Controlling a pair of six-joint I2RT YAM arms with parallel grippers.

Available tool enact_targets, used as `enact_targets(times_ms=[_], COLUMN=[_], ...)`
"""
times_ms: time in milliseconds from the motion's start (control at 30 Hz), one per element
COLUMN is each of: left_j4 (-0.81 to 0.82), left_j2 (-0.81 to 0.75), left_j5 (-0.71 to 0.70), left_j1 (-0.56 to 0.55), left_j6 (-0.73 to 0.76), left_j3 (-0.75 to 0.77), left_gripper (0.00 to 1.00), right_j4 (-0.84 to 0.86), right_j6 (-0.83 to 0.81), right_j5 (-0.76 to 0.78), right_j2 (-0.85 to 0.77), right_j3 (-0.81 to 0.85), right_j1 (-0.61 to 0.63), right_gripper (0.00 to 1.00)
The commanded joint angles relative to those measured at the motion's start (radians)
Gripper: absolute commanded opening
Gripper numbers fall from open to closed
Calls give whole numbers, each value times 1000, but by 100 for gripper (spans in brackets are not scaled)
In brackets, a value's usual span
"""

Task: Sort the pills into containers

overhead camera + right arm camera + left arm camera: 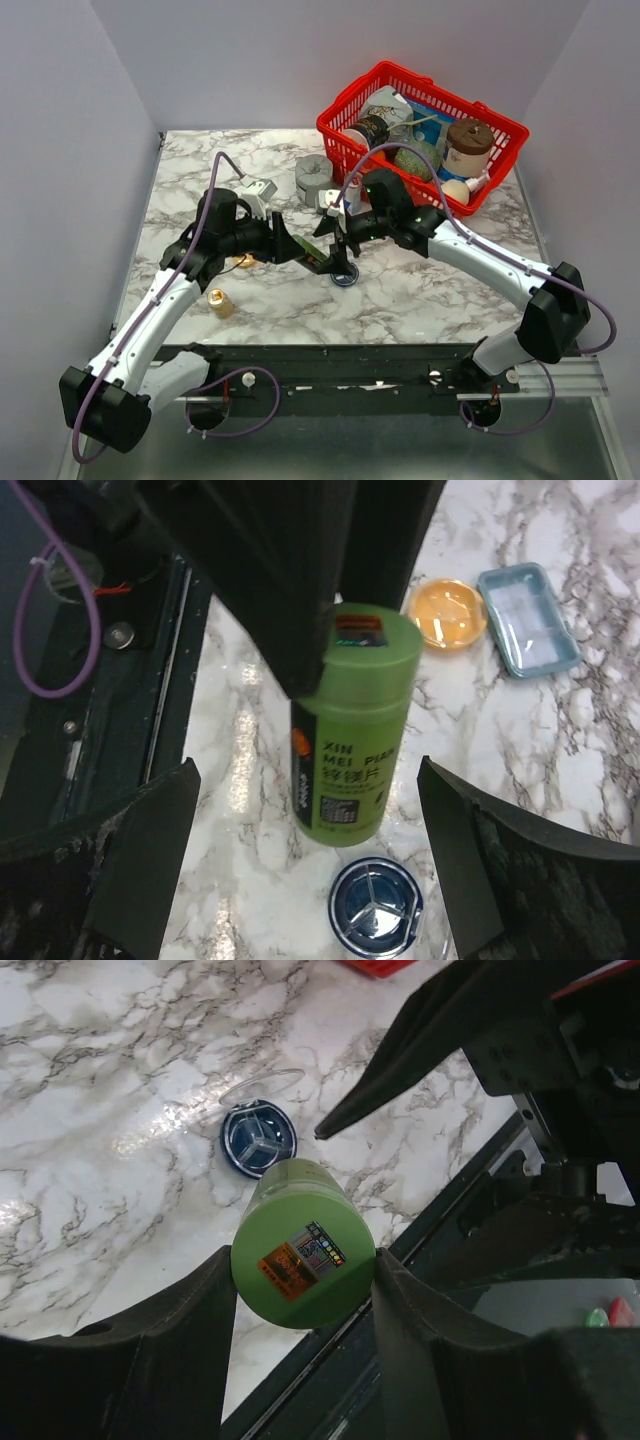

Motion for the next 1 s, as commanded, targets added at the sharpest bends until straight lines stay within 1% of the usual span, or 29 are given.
enact_targets(times_ms=[0, 200, 333, 433, 467, 533, 567, 633, 667, 700, 733, 767, 800, 833, 867, 900, 967], left_j4=[116, 195, 264, 314, 330, 365, 367, 362, 361, 356, 345, 336, 322, 298, 285, 278, 250], left_j2=[11, -3, -10, -21, -27, -39, -44, -55, -59, -72, -78, -84, -90, -105, -115, -140, -170], left_j5=[60, 63, 84, 95, 94, 94, 85, 75, 69, 68, 66, 66, 68, 66, 72, 83, 89], left_j1=[-15, -16, -15, -15, -15, -15, -15, -15, -13, -13, -13, -7, 8, 20, 30, 48, 62], left_j6=[-61, -121, -169, -210, -233, -252, -256, -255, -250, -235, -224, -215, -198, -168, -146, -123, -34], left_j3=[25, 15, -8, -34, -50, -63, -66, -69, -69, -69, -68, -64, -54, -48, -43, -35, -28], left_gripper=[0, 0, 0, 0, 0, 0, 0, 0, 0, 1, 4, 12, 25, 55, 65, 81, 91], right_j4=[82, 106, 126, 137, 137, 138, 139, 139, 139, 139, 135, 135, 134, 135, 135, 134, 132], right_j6=[72, 141, 170, 186, 192, 198, 201, 210, 218, 224, 227, 230, 226, 221, 216, 209, 204], right_j5=[69, -49, -59, -71, -77, -92, -95, -114, -120, -137, -149, -164, -198, -210, -223, -250, -275], right_j2=[2, 48, 65, 65, 67, 71, 71, 68, 67, 65, 59, 56, 52, 41, 35, 30, 21], right_j3=[-16, -19, -16, -18, -16, -13, -13, -13, -15, -15, -15, -16, -21, -27, -30, -35, -39], right_j1=[1, 1, 2, 1, 1, 1, 1, -1, -1, -2, -4, -8, -12, -13, -13, -15, -15], right_gripper=[99, 97, 93, 82, 71, 58, 46, 36, 29, 26, 24, 22, 21, 20, 20, 20, 20])
